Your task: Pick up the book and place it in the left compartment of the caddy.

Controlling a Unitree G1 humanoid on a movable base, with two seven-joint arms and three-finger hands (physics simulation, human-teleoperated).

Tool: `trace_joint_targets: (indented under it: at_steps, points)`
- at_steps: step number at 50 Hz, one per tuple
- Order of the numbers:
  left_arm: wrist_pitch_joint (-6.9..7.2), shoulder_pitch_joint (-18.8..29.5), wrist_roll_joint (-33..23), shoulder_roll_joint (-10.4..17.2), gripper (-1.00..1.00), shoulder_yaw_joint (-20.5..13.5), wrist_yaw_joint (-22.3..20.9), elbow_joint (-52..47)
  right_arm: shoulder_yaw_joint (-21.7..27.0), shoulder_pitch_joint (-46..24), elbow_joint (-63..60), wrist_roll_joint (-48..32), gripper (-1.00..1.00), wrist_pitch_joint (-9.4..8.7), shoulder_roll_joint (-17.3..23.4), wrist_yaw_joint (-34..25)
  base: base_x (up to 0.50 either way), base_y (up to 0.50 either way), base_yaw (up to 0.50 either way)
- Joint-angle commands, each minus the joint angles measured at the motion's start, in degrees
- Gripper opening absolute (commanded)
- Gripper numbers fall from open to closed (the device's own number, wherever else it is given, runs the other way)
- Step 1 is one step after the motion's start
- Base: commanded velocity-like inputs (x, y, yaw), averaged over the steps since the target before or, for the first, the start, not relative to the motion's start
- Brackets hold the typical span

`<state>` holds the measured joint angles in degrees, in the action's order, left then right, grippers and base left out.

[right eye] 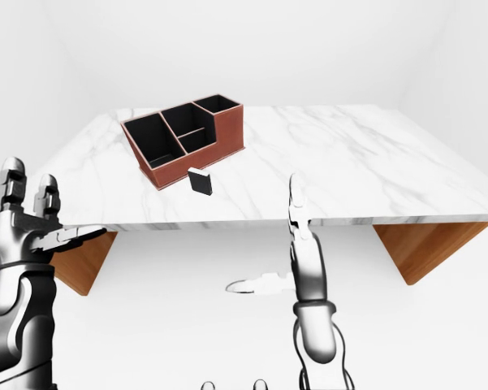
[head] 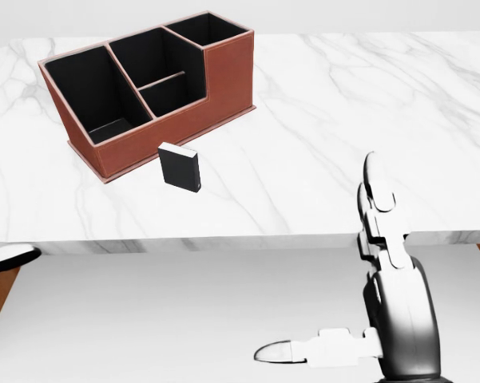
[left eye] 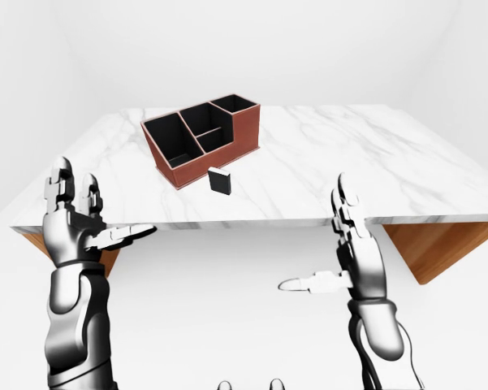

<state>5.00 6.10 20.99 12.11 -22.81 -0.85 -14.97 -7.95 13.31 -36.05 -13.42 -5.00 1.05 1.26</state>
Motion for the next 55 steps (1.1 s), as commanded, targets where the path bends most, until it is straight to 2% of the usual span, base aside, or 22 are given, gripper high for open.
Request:
trace_joint_targets:
  at_steps: [1,11,50,55]
  points:
    - [0.00,0.0,1.2,0.5,1.00,-1.1,0.4,-1.2,-5.3,4.9,-14.1,-3.5,1.00,0.00,1.9,1.5,0.00,0.00,0.00]
    - [0.00,0.1,1.7,0.7,1.00,-1.4,0.4,-0.7,-4.7,5.3,-15.9,-4.7,1.00,0.00,2.5,1.5,0.00,0.00,0.00]
    - [0.00,-0.2,2.0,0.8,1.00,-1.8,0.7,-2.0,-5.7,5.1,-15.2,-4.4,1.00,0.00,2.6,1.6,0.00,0.50,0.00]
    - [0.00,-0.2,2.3,0.9,1.00,-2.0,0.7,-2.1,-4.3,4.9,-14.6,-1.8,1.00,0.00,2.1,1.9,0.00,0.06,0.00]
